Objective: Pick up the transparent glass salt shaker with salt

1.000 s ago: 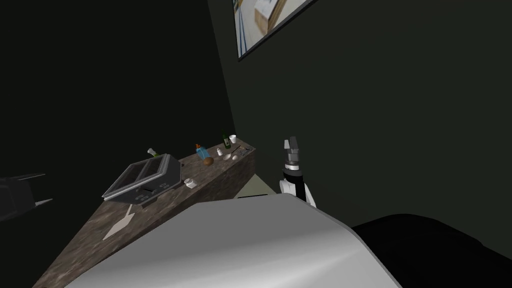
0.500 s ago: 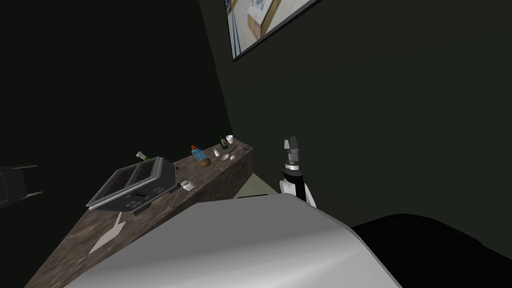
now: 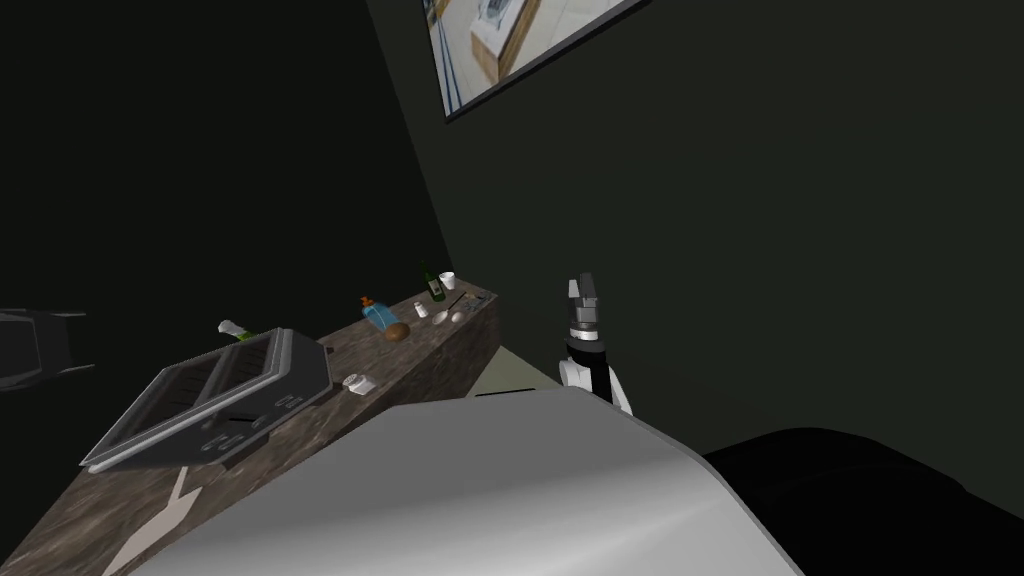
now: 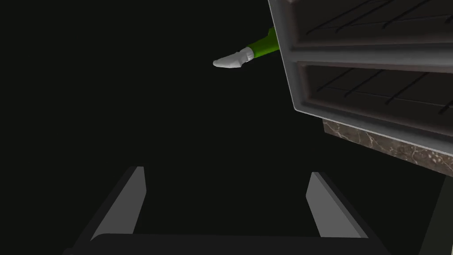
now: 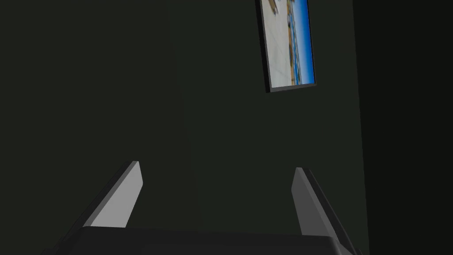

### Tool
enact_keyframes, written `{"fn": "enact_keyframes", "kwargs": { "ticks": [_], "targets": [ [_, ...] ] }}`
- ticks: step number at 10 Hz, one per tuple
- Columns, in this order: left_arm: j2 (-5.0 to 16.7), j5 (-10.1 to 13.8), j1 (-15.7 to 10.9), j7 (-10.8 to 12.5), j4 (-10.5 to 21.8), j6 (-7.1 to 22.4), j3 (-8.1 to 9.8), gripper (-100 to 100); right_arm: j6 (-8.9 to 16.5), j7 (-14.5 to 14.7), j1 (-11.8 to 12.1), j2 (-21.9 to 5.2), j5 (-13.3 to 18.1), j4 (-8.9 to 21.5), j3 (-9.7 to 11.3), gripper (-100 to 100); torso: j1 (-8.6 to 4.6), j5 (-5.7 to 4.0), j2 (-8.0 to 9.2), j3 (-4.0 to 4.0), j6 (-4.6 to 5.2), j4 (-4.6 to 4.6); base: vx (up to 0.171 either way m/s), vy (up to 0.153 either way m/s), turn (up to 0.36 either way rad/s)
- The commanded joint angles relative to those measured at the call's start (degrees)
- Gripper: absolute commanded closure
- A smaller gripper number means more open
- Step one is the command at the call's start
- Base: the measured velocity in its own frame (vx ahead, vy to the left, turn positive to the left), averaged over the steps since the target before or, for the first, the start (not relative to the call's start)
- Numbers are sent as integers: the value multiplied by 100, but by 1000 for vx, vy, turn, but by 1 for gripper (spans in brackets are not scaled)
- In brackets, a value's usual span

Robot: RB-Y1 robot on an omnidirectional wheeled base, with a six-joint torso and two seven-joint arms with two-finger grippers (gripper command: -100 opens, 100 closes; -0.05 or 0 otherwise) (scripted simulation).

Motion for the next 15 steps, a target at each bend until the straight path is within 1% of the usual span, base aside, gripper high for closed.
{"fn": "enact_keyframes", "kwargs": {
  "ticks": [1, 2, 3, 4, 5, 6, 7, 8, 9, 10, 11, 12, 13, 14, 15],
  "targets": [
    [267, 81, 62, -4, 79, 65, 61, -100, 0, 0, 0, 0, 0, 0, 0, 0, 0, 0, 0, 0, 0, 0, -16, 15, 18],
    [426, 254, 315, 101, 271, 355, 315, -100, 0, 0, 1, 0, 0, 0, 0, 0, -1, 1, -2, 0, -4, 0, -18, 14, -343],
    [593, 375, 359, 101, 398, 416, 382, -100, 0, 0, -1, 0, 0, 0, 1, 0, -1, -1, -5, -4, 9, -3, -27, 29, -203],
    [764, 375, 359, 101, 398, 416, 382, -100, 0, 0, 0, 0, 0, 0, 0, 0, 3, 1, -4, -2, -2, -1, -15, 19, 33],
    [926, 597, 624, 195, 607, 715, 673, -100, 0, 0, 1, 0, 0, 0, 0, 0, 1, 1, -4, -2, -5, 0, -18, 20, -301],
    [1097, 659, 650, 195, 718, 762, 690, -100, 0, 0, -1, 0, 0, 0, 0, 0, 1, 0, -6, -4, 7, -3, -24, 32, -183],
    [1256, 659, 650, 195, 718, 762, 690, -100, 0, 0, 0, 0, 0, 0, 0, 0, 4, 2, -5, -3, -3, -1, -11, 18, 16],
    [1452, 932, 924, 280, 998, 1024, 957, -100, 0, 0, 1, 0, 0, 0, 0, 0, 2, 2, -6, -3, -6, 0, -13, 26, -257],
    [1610, 932, 936, 280, 1038, 1104, 986, -100, 0, 0, 0, 0, 0, 0, 0, 0, 3, 1, -7, -5, 4, -2, -14, 37, -232],
    [1732, 932, 936, 280, 1038, 1104, 986, -100, 0, 0, 0, 0, 0, 0, 0, 0, 6, 2, -9, -5, -1, -2, -7, 20, -7],
    [1912, 1194, 1206, 355, 1282, 1373, 1265, -100, 0, 0, 1, 0, 0, 0, -1, 0, 2, 2, -9, -4, -8, -1, -15, 23, -255],
    [2082, 1194, 1214, 355, 1356, 1439, 1267, -100, 0, 0, 0, 0, 0, 0, 0, 0, 2, 1, -8, -5, 3, -3, -17, 37, -191],
    [2193, 1194, 1214, 355, 1356, 1439, 1267, -100, 0, 0, 1, 0, 0, 0, 0, 0, 6, 2, -9, -5, -4, -1, -4, 21, 4],
    [2384, 1444, 1484, 420, 1663, 1689, 1533, -100, 0, 0, 1, 0, 0, 0, -1, 0, 2, 2, -9, -4, -9, 0, -4, 28, -273],
    [2536, 1444, 1486, 420, 1668, 1765, 1533, -100, 0, 0, 0, 0, 0, 0, 0, 0, 4, 1, -11, -7, 2, -3, -9, 42, -173]
  ]
}}
